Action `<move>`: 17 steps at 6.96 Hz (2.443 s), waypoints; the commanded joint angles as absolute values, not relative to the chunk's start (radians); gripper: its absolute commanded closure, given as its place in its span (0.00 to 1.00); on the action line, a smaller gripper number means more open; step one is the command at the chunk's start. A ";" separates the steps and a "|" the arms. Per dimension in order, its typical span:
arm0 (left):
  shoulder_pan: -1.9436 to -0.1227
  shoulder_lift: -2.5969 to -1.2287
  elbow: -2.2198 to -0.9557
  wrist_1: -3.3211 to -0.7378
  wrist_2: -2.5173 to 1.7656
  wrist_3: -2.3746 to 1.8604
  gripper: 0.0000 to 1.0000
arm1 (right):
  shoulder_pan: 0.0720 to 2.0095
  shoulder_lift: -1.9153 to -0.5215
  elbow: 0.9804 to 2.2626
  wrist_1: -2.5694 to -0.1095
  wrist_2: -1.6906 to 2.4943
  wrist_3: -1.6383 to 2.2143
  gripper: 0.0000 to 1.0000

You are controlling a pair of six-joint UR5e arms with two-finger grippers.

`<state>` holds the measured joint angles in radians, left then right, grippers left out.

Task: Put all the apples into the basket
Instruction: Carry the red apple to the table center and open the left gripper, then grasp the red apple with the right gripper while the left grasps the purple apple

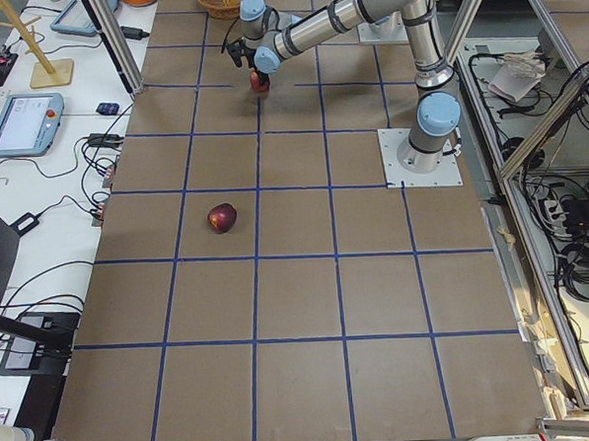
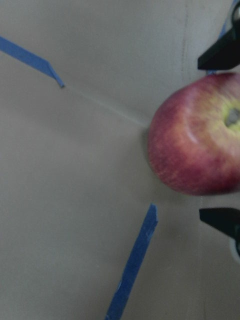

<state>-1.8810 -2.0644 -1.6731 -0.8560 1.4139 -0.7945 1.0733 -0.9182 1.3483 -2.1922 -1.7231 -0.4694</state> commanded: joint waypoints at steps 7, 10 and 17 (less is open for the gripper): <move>-1.240 -2.040 -1.374 -1.364 1.554 0.443 0.00 | 1.743 -1.109 1.354 -1.667 -1.370 0.186 0.00; -1.102 -2.098 -1.394 -1.281 1.589 0.591 0.00 | 1.854 -1.078 1.504 -1.863 -1.368 0.356 0.00; -1.065 -2.247 -1.382 -1.166 1.626 0.393 0.00 | 1.870 -0.962 1.522 -2.000 -1.334 0.391 0.68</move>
